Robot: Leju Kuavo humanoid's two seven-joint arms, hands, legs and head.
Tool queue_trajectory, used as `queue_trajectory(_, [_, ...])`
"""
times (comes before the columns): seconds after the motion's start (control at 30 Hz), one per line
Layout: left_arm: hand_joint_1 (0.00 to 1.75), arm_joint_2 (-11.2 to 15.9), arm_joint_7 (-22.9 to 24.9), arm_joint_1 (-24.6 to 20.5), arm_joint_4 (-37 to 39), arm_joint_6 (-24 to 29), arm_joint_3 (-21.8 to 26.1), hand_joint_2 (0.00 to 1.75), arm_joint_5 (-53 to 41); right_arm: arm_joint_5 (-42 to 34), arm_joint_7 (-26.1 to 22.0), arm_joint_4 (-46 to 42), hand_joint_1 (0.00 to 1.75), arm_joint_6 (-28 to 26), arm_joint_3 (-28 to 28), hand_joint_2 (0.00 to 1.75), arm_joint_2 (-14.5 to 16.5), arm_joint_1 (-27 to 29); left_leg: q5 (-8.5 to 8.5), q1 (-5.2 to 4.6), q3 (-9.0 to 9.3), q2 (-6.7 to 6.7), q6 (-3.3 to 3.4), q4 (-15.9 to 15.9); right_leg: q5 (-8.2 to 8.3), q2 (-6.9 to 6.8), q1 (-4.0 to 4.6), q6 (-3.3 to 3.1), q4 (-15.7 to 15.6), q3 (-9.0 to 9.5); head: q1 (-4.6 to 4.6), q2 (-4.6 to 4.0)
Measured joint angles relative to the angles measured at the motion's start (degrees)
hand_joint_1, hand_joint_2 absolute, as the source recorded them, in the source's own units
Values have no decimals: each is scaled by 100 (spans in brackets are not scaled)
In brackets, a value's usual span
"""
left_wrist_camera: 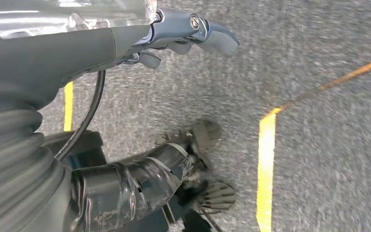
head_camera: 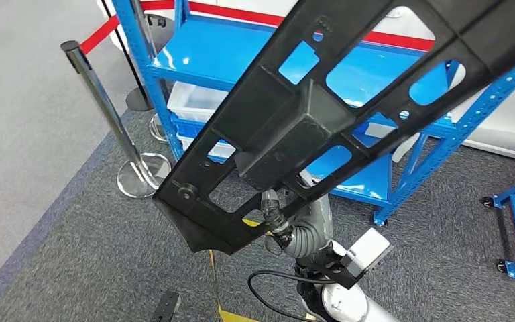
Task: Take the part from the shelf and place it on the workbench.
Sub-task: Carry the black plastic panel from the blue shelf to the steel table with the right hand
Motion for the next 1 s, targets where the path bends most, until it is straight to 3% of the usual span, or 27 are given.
queue_trajectory(0.03, [0,0,17,13,0,6,0,175,-1,-10,-3,0,175,16,0,175,0,-1,14,6,9,-63,42,-24,-42,42,-9,32,26,2,7,0])
queue_trajectory(0.1, [0,-1,38,22,0,17,0,175,-4,-24,-13,0,175,39,0,175,0,0,47,22,33,-173,132,-74,-277,281,-26,53,357,-134,34,0])
queue_trajectory(0.17, [0,-3,44,15,0,22,0,175,-11,-35,-22,7,175,47,0,175,-1,14,54,8,28,-291,186,-77,-618,518,-1,28,1081,-483,62,0])
queue_trajectory(0.2, [0,-4,48,16,0,23,0,175,-15,-43,-25,16,175,50,0,175,-2,23,53,-1,26,-363,199,-72,-708,561,16,18,1392,-646,70,0])
queue_trajectory(0.23, [0,-4,54,22,0,21,0,175,-17,-51,-27,27,175,54,0,175,-2,30,52,-9,25,-440,201,-64,-693,582,30,9,1539,-736,73,0])
queue_trajectory(0.27, [0,-4,61,27,0,16,0,175,-19,-57,-28,37,175,59,0,175,-2,33,49,-14,25,-521,200,-50,-561,596,36,-1,1458,-720,73,0])
queue_trajectory(0.3, [0,-4,71,31,0,7,0,175,-26,-57,-27,44,175,63,0,175,-2,33,39,-16,23,-605,195,-27,-351,636,33,-13,1183,-610,74,0])
queue_trajectory(0.37, [0,-4,95,30,0,-13,0,175,-51,-47,-22,49,175,67,0,175,-2,33,6,-20,-15,-758,165,55,-42,887,1,-41,508,-324,72,0])
queue_trajectory(0.43, [0,-3,123,34,0,-20,0,175,-85,-73,-35,49,175,71,0,175,-2,47,-2,-14,-88,-882,110,116,-3,1077,-18,-61,210,-197,73,0])
queue_trajectory(0.5, [0,-1,144,67,0,-10,0,175,-103,-136,-72,48,175,85,0,175,-2,61,15,8,-144,-964,45,121,-2,1002,-6,-105,182,-185,76,0])
queue_trajectory(0.57, [0,1,152,104,0,4,-1,175,-108,-169,-96,46,175,112,0,175,-2,67,-67,2,-224,-753,-29,258,18,874,-8,-174,137,-153,52,0])
queue_trajectory(0.63, [0,0,159,97,0,9,-2,175,-130,-163,-98,45,175,148,0,175,-2,78,-333,-5,-482,-416,-92,784,20,719,-2,-221,112,-125,15,0])
queue_trajectory(0.7, [0,-1,171,81,0,8,-2,175,-155,-138,-92,45,175,170,0,175,-2,92,-571,12,-814,-292,-119,1423,8,551,15,-243,115,-121,-2,0])
queue_trajectory(0.73, [0,-1,180,86,0,8,-2,175,-160,-120,-88,46,175,174,0,175,-2,99,-568,16,-883,-270,-116,1548,0,470,23,-247,115,-119,-4,0])
queue_trajectory(0.77, [0,-1,189,96,0,8,-2,175,-157,-102,-84,45,175,176,0,175,-2,101,-469,16,-842,-253,-99,1462,-8,396,32,-247,115,-114,-4,0])
queue_trajectory(0.8, [0,0,197,105,0,8,-2,175,-150,-86,-81,45,175,177,0,175,-2,102,-301,9,-694,-223,-68,1186,-16,326,42,-245,115,-103,-4,0])
queue_trajectory(0.87, [0,1,199,103,0,7,-2,175,-132,-74,-81,42,175,178,0,175,-2,101,-32,-54,-294,-34,27,444,-40,198,67,-225,110,-73,-1,0])
queue_trajectory(0.93, [0,1,197,92,0,4,-2,175,-114,-72,-80,40,175,204,0,175,-2,97,23,-123,-110,78,108,86,-61,90,85,-180,97,-47,2,0])
queue_trajectory(1.0, [0,4,195,117,0,1,-2,175,-91,-77,-81,38,175,261,1,175,1,85,35,-136,-100,-27,161,39,-70,-7,95,-122,62,-3,2,0])
